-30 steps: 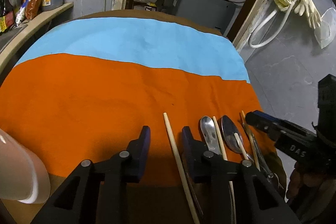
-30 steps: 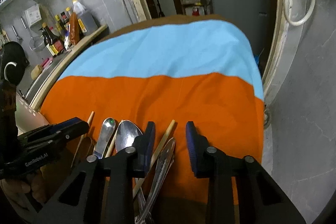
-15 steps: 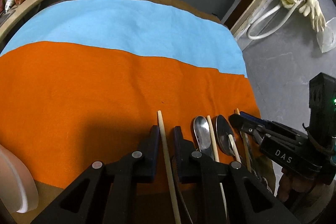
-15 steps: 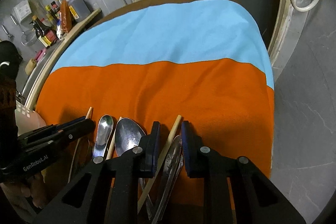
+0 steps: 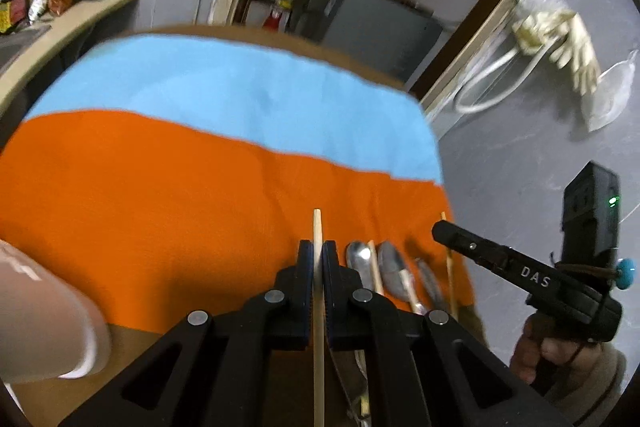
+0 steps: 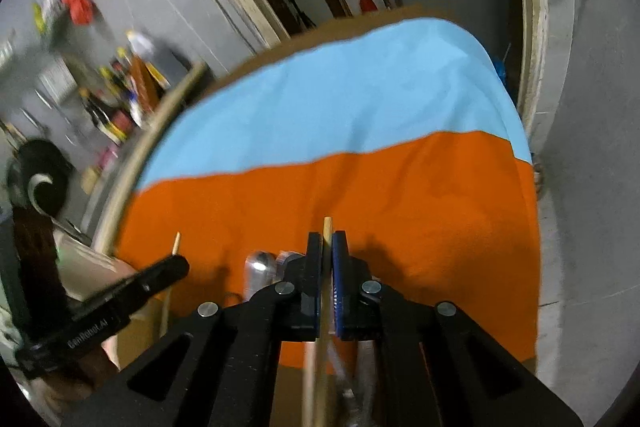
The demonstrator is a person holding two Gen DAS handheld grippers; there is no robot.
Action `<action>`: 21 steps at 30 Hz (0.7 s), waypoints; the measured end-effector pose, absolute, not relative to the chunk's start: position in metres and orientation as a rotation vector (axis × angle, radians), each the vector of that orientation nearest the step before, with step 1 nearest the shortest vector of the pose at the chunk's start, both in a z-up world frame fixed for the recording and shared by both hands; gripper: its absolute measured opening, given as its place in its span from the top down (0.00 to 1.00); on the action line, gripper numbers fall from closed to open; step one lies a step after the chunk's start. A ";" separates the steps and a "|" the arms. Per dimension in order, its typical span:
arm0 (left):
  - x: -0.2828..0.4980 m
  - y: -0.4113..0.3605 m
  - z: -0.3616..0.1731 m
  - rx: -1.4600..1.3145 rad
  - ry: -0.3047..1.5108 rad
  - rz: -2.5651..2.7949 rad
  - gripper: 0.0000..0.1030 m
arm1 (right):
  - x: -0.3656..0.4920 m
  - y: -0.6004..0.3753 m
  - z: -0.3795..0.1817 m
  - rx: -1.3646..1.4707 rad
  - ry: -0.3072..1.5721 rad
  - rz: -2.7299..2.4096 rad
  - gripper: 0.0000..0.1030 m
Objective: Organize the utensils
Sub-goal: 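Close the left gripper on a wooden chopstick while the right gripper closes on another, then carry both chopsticks up and over to the white plastic caddy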
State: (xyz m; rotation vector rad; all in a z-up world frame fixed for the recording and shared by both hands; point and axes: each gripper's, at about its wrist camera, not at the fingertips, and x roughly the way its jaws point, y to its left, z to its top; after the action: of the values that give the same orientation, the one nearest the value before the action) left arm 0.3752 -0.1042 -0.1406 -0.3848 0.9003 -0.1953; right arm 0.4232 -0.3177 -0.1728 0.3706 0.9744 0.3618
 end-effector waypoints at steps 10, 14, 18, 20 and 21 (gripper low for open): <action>0.327 -0.077 -0.082 -0.417 0.695 -0.224 0.95 | 0.365 -0.302 -0.107 0.317 0.722 0.366 0.96; 0.313 -0.066 -0.060 -0.432 0.633 -0.255 0.95 | 0.345 -0.289 -0.068 0.279 0.626 0.355 0.96; 0.298 -0.049 -0.037 -0.431 0.568 -0.278 0.95 | 0.328 -0.278 -0.031 0.273 0.543 0.370 0.96; 0.292 -0.034 -0.022 -0.429 0.531 -0.283 0.95 | 0.322 -0.265 -0.010 0.266 0.493 0.383 0.96; 0.290 -0.028 -0.017 -0.426 0.518 -0.282 0.95 | 0.317 -0.262 -0.005 0.269 0.478 0.389 0.96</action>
State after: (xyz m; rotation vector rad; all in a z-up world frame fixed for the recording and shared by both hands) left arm 0.2896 -0.0275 -0.0174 -0.4263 0.5177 -0.2816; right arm 0.3168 -0.2624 -0.0051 0.2686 0.4780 0.3894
